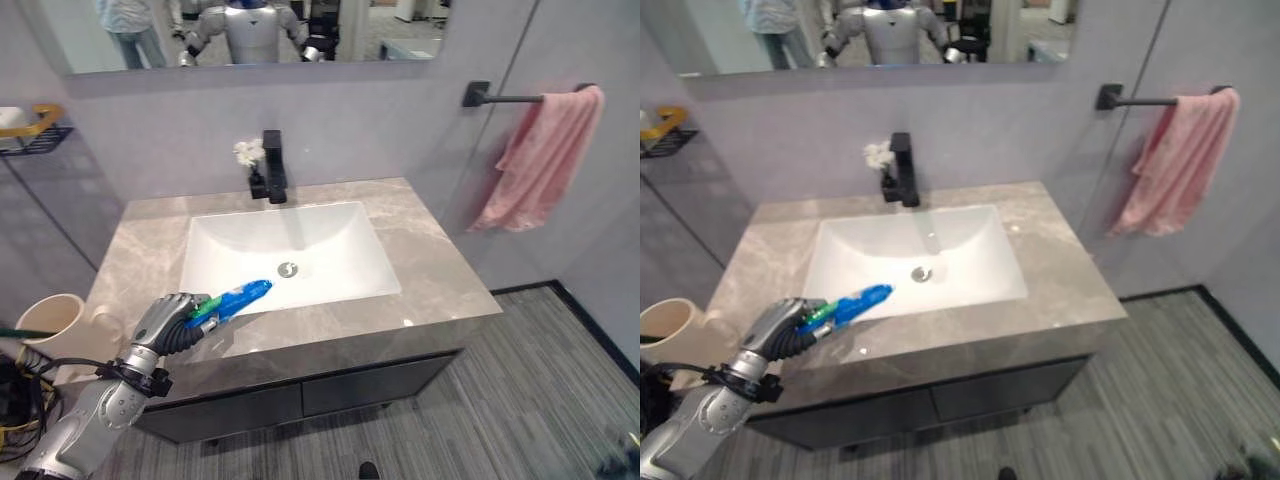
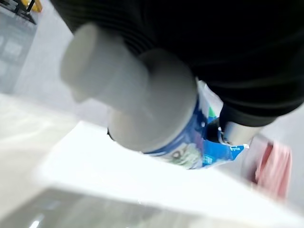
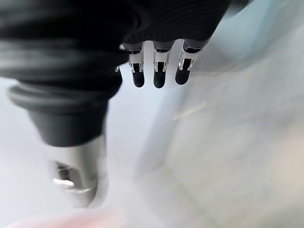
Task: Put brush and paste in cup on sink, flatten towel.
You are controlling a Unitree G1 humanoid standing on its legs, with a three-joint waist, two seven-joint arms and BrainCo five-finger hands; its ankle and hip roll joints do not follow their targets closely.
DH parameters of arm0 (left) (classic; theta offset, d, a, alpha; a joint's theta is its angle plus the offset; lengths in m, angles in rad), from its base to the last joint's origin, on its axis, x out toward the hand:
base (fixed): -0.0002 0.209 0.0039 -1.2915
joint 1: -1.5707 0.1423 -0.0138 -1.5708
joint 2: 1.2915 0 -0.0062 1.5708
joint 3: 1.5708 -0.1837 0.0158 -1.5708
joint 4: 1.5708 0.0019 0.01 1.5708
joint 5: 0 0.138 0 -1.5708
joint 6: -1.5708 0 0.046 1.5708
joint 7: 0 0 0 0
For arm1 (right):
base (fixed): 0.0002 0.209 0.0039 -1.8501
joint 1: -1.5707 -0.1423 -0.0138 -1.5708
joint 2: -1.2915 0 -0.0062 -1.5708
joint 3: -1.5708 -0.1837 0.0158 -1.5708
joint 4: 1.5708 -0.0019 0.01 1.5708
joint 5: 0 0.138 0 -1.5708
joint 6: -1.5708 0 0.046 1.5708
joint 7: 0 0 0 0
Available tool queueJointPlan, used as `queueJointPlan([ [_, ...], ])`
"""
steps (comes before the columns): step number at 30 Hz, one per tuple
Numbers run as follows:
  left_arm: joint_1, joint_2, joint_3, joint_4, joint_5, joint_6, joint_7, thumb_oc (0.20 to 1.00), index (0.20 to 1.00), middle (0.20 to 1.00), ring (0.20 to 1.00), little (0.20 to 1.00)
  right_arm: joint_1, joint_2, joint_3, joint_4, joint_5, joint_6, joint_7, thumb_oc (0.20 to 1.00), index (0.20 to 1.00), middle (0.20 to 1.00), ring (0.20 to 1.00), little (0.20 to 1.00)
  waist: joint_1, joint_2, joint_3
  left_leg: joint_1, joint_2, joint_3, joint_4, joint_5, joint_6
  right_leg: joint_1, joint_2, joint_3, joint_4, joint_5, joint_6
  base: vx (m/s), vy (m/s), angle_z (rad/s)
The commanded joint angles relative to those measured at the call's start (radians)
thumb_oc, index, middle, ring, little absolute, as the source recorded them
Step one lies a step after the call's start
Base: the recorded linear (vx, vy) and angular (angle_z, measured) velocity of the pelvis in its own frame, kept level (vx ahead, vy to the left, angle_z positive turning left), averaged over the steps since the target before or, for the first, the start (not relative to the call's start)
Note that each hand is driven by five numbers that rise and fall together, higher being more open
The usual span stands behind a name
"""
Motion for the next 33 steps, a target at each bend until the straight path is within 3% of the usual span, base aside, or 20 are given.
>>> queueJointPlan([
  [1,-0.183,0.006,0.063,-0.108,0.012,-0.018,0.14,0.2,0.2,0.2,0.2,0.2,-0.117,-0.042,0.011,0.039,-0.186,-0.048,-0.097,1.0,1.0,1.0,1.0,1.0,0.019,-0.008,-0.021,0.034,0.014,-0.067,0.04,-0.088,-0.009,-0.027,-0.048,-0.021,0.01,0.052,0.085,0.0,-0.015,-0.07],
  [6,-0.296,0.015,0.043,-0.159,0.024,-0.02,0.166,0.2,0.2,0.2,0.2,0.2,-0.192,-0.051,0.105,-0.126,-0.207,-0.066,-0.029,1.0,1.0,1.0,1.0,1.0,0.021,-0.012,-0.028,0.032,0.015,-0.068,0.036,-0.08,-0.011,-0.026,-0.045,-0.023,0.01,0.051,0.083,-0.04,-0.029,0.03],
  [9,-0.412,0.035,0.011,-0.167,0.038,-0.009,0.198,0.2,0.2,0.2,0.2,0.2,-0.281,-0.087,0.246,-0.205,-0.137,-0.076,0.092,1.0,1.0,1.0,1.0,1.0,0.038,-0.021,-0.032,0.028,0.018,-0.069,0.025,-0.063,-0.018,-0.028,-0.045,-0.03,0.009,0.052,0.081,-0.06,-0.03,0.0],
  [17,-0.544,0.035,0.001,-0.222,0.004,0.021,0.218,0.2,0.2,0.2,0.2,0.2,-0.458,-0.054,0.491,-0.206,-0.095,0.012,0.185,1.0,1.0,1.0,1.0,1.0,0.063,-0.032,-0.03,0.028,0.027,-0.093,0.023,-0.051,-0.026,-0.002,-0.044,-0.063,0.014,0.04,0.063,-0.01,-0.014,0.07],
  [18,-0.587,0.039,-0.025,-0.246,0.004,0.014,0.22,0.2,0.2,0.2,0.2,0.2,-0.521,-0.053,0.592,-0.235,-0.02,0.004,0.266,1.0,1.0,1.0,1.0,1.0,0.074,-0.038,-0.031,0.03,0.03,-0.102,0.024,-0.049,-0.029,0.007,-0.042,-0.073,0.018,0.033,0.058,-0.04,-0.032,0.23],
  [21,-0.601,0.03,-0.041,-0.265,-0.011,0.002,0.22,0.2,0.2,0.2,0.2,0.2,-0.562,-0.043,0.64,-0.245,0.06,-0.015,0.301,1.0,1.0,1.0,1.0,1.0,0.078,-0.044,-0.025,0.026,0.03,-0.111,0.025,-0.037,-0.032,0.01,-0.044,-0.082,0.021,0.036,0.053,-0.02,-0.012,0.14],
  [22,-0.604,0.014,-0.063,-0.294,-0.03,-0.014,0.213,0.2,0.2,0.2,0.2,0.2,-0.624,-0.016,0.69,-0.297,0.099,-0.049,0.328,1.0,1.0,1.0,1.0,1.0,0.092,-0.046,-0.027,0.025,0.03,-0.119,0.023,-0.034,-0.033,0.017,-0.049,-0.091,0.018,0.035,0.053,0.0,0.004,0.19],
  [25,-0.597,-0.01,-0.078,-0.34,-0.073,-0.031,0.184,0.2,0.2,0.2,0.2,0.2,-0.653,0.038,0.708,-0.343,0.158,-0.073,0.341,1.0,1.0,1.0,1.0,1.0,0.1,-0.044,-0.028,0.026,0.03,-0.128,0.019,-0.04,-0.031,0.025,-0.053,-0.105,0.013,0.029,0.056,-0.01,0.009,0.23],
  [26,-0.572,-0.063,-0.094,-0.39,-0.18,-0.06,0.164,0.2,0.2,0.2,0.2,0.2,-0.684,0.083,0.732,-0.39,0.21,-0.086,0.358,1.0,1.0,1.0,1.0,1.0,0.108,-0.049,-0.025,0.015,0.025,-0.13,0.02,-0.028,-0.03,0.017,-0.06,-0.109,0.009,0.041,0.056,0.02,0.02,0.17],
  [33,-0.495,-0.082,-0.134,-0.458,-0.268,-0.084,0.125,0.2,0.2,0.2,0.2,0.2,-0.769,0.14,0.768,-0.481,0.336,-0.137,0.383,1.0,1.0,1.0,1.0,1.0,0.134,-0.055,-0.017,0.006,0.017,-0.136,0.019,-0.033,-0.025,0.012,-0.069,-0.107,0.009,0.04,0.058,0.0,0.007,0.02],
])
